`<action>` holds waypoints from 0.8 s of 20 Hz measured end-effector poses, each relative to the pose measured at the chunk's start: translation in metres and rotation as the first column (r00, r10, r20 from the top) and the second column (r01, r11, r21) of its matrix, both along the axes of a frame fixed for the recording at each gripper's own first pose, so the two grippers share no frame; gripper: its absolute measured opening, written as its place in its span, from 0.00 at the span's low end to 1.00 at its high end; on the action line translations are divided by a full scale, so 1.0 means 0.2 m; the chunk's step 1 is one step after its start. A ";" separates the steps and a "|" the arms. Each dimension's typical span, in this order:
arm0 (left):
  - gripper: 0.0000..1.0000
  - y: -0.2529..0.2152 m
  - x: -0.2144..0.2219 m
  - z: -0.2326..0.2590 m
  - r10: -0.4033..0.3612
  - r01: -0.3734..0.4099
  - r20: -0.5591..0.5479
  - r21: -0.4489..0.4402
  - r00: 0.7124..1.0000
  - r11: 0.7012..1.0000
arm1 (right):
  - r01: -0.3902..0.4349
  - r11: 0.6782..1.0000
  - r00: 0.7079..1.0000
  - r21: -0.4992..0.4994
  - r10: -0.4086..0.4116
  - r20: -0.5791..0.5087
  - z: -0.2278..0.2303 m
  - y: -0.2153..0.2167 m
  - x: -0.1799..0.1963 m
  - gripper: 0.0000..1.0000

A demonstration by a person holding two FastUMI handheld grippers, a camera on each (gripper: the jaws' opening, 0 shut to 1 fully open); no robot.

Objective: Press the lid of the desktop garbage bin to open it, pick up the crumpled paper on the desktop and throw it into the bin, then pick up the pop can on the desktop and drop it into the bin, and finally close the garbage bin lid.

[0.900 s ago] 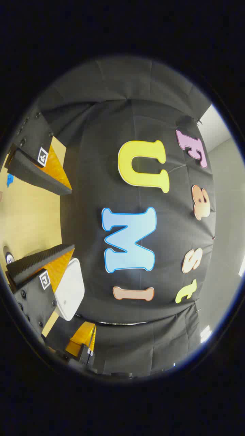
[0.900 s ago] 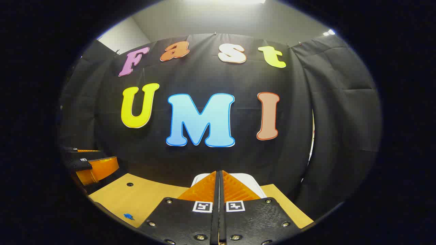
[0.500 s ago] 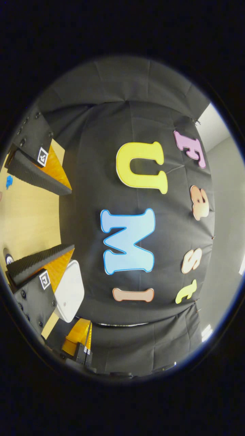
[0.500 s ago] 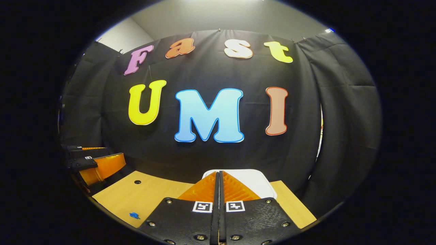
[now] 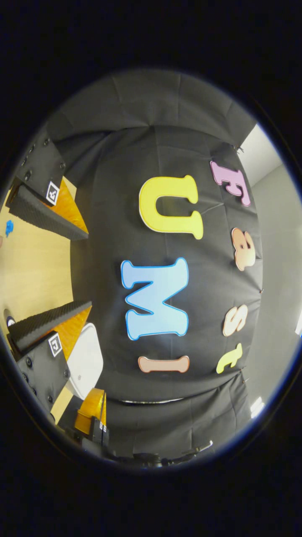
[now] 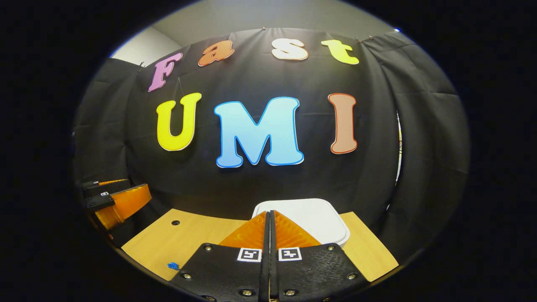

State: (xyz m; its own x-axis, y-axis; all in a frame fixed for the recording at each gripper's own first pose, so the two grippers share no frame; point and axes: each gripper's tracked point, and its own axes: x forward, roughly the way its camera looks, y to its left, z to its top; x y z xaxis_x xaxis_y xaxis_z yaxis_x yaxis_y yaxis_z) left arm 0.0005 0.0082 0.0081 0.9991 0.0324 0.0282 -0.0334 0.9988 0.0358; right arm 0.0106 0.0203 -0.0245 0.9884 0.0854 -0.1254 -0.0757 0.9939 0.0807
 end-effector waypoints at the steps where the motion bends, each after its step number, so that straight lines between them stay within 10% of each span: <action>1: 0.95 0.00 -0.01 0.00 0.001 -0.001 -0.001 0.000 1.000 1.000 | 0.002 1.000 1.000 0.006 -0.002 -0.004 0.00 -0.01 0.01 0.00; 16: 0.95 0.13 -0.03 -0.03 0.071 -0.071 -0.005 -0.005 0.997 0.997 | -0.004 0.999 0.992 0.038 0.009 -0.123 -0.25 -0.02 0.22 0.01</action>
State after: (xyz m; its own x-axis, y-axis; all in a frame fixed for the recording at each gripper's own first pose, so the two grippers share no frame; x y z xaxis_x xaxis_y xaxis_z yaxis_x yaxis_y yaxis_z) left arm -0.0049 0.0345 0.0031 0.9943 0.1038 0.0230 -0.1045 0.9940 0.0312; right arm 0.0551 0.0158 -0.0738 0.9652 0.0987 -0.2422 -0.0694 0.9895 0.1268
